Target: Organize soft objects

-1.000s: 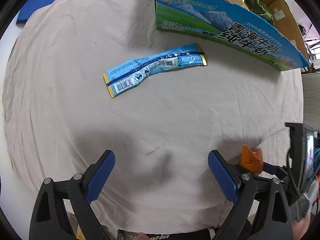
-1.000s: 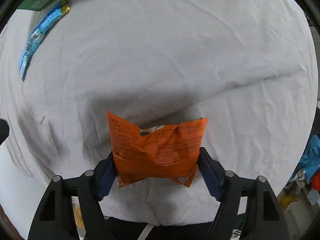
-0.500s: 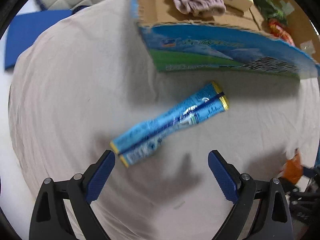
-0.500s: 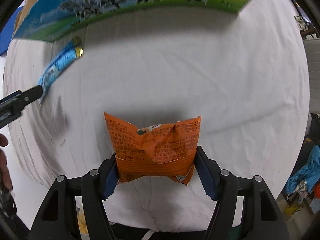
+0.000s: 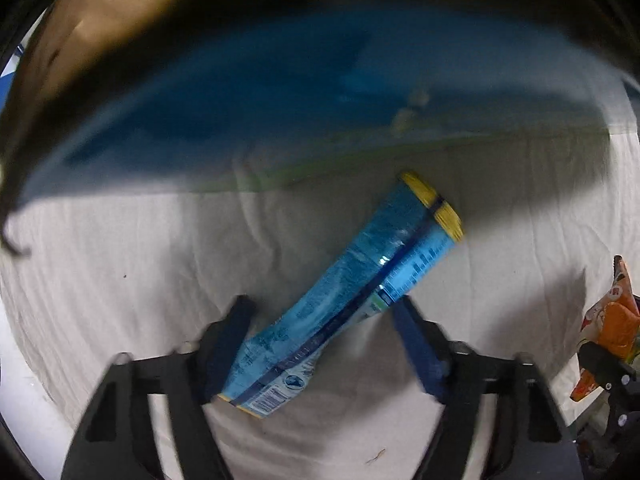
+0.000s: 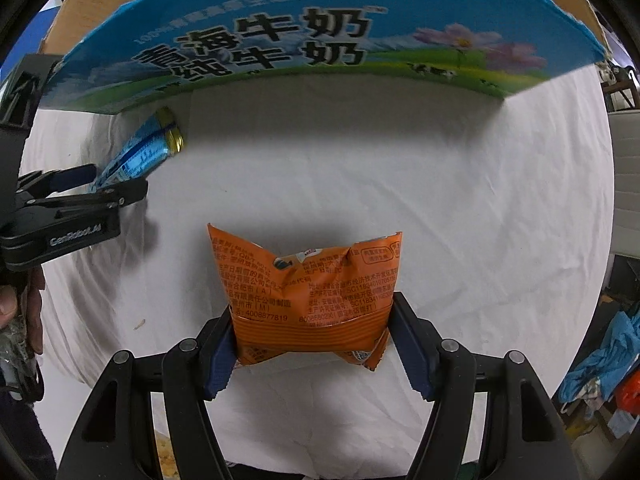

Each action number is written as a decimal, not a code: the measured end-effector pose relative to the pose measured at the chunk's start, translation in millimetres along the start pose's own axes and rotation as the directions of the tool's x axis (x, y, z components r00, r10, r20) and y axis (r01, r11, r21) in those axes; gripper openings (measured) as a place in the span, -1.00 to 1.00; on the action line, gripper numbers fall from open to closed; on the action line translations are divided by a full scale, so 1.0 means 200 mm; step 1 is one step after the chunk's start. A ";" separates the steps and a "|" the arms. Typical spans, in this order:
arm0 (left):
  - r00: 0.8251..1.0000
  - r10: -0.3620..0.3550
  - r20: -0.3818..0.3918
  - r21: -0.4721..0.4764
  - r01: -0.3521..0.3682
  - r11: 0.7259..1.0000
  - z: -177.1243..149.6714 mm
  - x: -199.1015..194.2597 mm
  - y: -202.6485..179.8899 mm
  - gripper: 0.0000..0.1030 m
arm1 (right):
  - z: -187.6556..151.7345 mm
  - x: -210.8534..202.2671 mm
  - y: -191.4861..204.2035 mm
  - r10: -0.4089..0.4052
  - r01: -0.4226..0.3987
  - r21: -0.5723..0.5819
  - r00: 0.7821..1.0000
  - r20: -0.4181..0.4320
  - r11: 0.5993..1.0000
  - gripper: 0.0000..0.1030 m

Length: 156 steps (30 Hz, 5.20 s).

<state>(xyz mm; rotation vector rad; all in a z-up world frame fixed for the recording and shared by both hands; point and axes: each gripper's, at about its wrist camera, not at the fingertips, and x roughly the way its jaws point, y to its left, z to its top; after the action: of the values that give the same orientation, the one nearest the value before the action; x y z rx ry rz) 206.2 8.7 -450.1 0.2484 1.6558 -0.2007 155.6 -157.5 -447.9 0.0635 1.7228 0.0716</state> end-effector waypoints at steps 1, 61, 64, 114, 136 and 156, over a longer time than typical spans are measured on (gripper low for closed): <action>1.000 -0.006 -0.002 0.003 0.006 1.000 0.00 0.00 -0.01 -0.13 | 0.00 0.00 0.01 0.002 -0.002 -0.002 1.000 -0.001 1.000 0.38; 0.972 -0.066 0.226 -0.225 0.118 0.967 0.49 -0.69 0.13 -0.36 | 0.72 -0.44 0.05 0.063 -0.065 0.000 0.979 0.196 0.998 1.00; 0.970 -0.055 0.238 -0.216 0.108 0.970 0.46 -0.71 0.12 0.16 | 0.70 -0.45 0.04 0.060 -0.060 -0.003 0.978 0.198 0.998 1.00; 0.980 -0.120 0.157 -0.107 0.137 0.985 -0.37 -0.37 -0.33 -0.45 | -0.12 -0.32 -0.19 0.023 -0.030 0.034 0.978 0.206 0.999 1.00; 0.997 -0.015 0.072 -0.562 0.053 0.826 -0.89 -0.26 0.37 -0.34 | -0.36 0.05 0.72 -0.178 0.198 -0.849 0.976 0.125 0.490 0.99; 0.988 -0.151 -0.002 -0.742 0.100 0.663 -1.29 0.11 0.67 0.60 | -0.32 0.22 1.00 -0.300 0.172 -0.892 0.953 0.044 0.418 -0.41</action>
<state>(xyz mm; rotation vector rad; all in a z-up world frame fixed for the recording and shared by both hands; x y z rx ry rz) -5.5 210.1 -444.2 -0.4981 1.6845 0.3990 86.4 44.0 -463.9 -1.0167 1.5932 0.7961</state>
